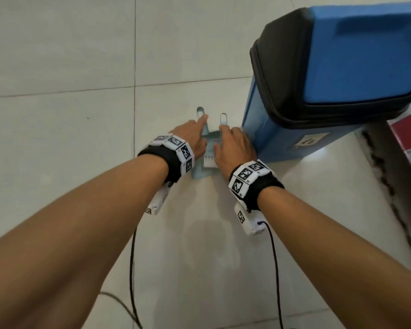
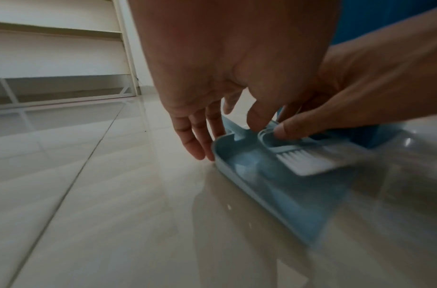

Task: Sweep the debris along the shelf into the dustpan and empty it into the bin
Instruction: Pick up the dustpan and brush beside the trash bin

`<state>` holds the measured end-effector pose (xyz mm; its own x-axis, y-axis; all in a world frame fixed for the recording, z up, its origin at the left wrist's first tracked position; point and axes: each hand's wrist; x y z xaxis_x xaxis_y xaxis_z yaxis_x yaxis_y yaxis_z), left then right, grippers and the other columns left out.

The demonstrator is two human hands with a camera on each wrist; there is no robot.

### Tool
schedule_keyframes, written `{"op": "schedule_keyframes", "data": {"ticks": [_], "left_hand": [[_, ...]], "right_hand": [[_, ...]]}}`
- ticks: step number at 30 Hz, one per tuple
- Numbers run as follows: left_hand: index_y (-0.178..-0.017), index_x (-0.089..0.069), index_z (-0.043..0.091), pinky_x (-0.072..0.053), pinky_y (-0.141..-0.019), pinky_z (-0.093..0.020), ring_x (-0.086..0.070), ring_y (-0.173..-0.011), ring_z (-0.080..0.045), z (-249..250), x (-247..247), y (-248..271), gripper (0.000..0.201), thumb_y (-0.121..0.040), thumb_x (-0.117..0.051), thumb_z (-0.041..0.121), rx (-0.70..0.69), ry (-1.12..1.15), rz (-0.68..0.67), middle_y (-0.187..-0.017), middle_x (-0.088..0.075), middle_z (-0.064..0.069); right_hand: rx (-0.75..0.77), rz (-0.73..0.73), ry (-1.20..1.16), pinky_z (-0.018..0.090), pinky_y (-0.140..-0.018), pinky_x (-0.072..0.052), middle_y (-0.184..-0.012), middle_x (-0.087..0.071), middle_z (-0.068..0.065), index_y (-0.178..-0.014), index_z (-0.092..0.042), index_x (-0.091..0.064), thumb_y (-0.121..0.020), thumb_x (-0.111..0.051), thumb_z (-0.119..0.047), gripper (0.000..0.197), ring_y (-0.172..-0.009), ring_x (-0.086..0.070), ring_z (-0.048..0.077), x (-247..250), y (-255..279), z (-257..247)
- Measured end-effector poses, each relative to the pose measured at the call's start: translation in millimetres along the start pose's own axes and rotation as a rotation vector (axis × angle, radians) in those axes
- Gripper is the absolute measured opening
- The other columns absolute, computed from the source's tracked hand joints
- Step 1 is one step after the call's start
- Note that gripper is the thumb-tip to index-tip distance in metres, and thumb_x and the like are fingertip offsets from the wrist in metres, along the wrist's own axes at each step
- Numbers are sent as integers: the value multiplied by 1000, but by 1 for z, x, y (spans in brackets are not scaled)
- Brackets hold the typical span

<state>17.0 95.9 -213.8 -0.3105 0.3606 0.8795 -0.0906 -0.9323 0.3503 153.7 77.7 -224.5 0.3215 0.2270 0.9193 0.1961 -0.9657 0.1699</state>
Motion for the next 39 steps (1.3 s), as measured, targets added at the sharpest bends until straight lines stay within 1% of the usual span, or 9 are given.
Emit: {"op": "schedule_keyframes", "data": {"ticks": [4,8,13,17,21,26,30,33,39], "left_hand": [[-153,-14,24,-53,-74,-41,-59,-75,-33,0,-8,13,65,-94,-41,24,33,-29,-6,-96,-64,-19],[-149,-24,23,-46,-75,-39,-60,-96,-39,-4,-18,16,61,-92,-47,22,40,-110,38,-115,-60,-22],[-133,-49,17,-51,-83,-42,-57,-109,-35,-7,-5,28,48,-86,-61,16,-19,-317,24,-124,-56,-15],[-118,-63,13,-44,-71,-37,-46,-111,-34,-1,-6,50,34,-85,-67,19,-24,-499,80,-126,-40,-14],[-113,-65,13,-43,-85,-37,-42,-115,-32,1,5,63,36,-84,-67,34,-148,-621,39,-130,-40,-11],[-119,-61,20,-48,-83,-35,-59,-107,-29,3,2,86,41,-84,-68,41,-167,-501,-214,-117,-61,-7],[-113,-64,21,-53,-84,-38,-64,-100,-31,20,-7,111,28,-87,-64,32,-190,-353,-300,-108,-67,-10],[-106,-62,15,-51,-78,-37,-65,-91,-33,45,-12,127,22,-88,-60,29,-250,-280,-297,-100,-68,-12],[-108,-58,13,-48,-74,-34,-64,-88,-34,123,-13,142,26,-92,-53,33,-332,-245,-290,-98,-68,-14]], "right_hand": [[-3,12,-31,41,-84,-47,-123,-57,14,-135,-15,-43,-95,-58,-20,43,-113,-54,34,-3,22,2],[14,50,-11,41,-80,-47,-121,-58,13,-138,-17,-38,-92,-60,-19,51,-111,-55,34,-13,30,3],[-17,20,-12,37,-70,-36,-118,-59,12,-143,-23,-26,-85,-63,-13,69,-106,-57,35,-3,38,7],[-10,19,-19,36,-71,-36,-117,-59,11,-147,-25,-20,-83,-66,-13,80,-105,-57,34,-2,55,10],[6,-13,-80,38,-77,-46,-115,-61,7,-149,-28,-19,-83,-67,-18,82,-103,-60,32,17,64,11],[-6,-199,-144,38,-82,-54,-102,-65,-1,-130,-31,-45,-77,-73,-31,60,-94,-62,24,41,84,24],[8,-340,-204,33,-75,-59,-84,-72,1,-96,-16,-72,-79,-76,-29,21,-80,-69,22,70,112,42],[16,-355,-129,40,-70,-58,-81,-72,14,-85,-5,-73,-84,-71,-33,28,-78,-69,30,99,137,60],[-23,-202,15,34,-69,-55,-79,-68,2,-90,-20,-76,-84,-66,-46,28,-78,-65,23,170,185,106]]}}
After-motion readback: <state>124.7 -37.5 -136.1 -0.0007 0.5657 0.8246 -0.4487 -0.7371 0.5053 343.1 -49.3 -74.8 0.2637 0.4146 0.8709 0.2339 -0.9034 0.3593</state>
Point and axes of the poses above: each hand's wrist, its own y-axis away from the middle knuckle, its own x-axis out of the back of the hand, z = x × y
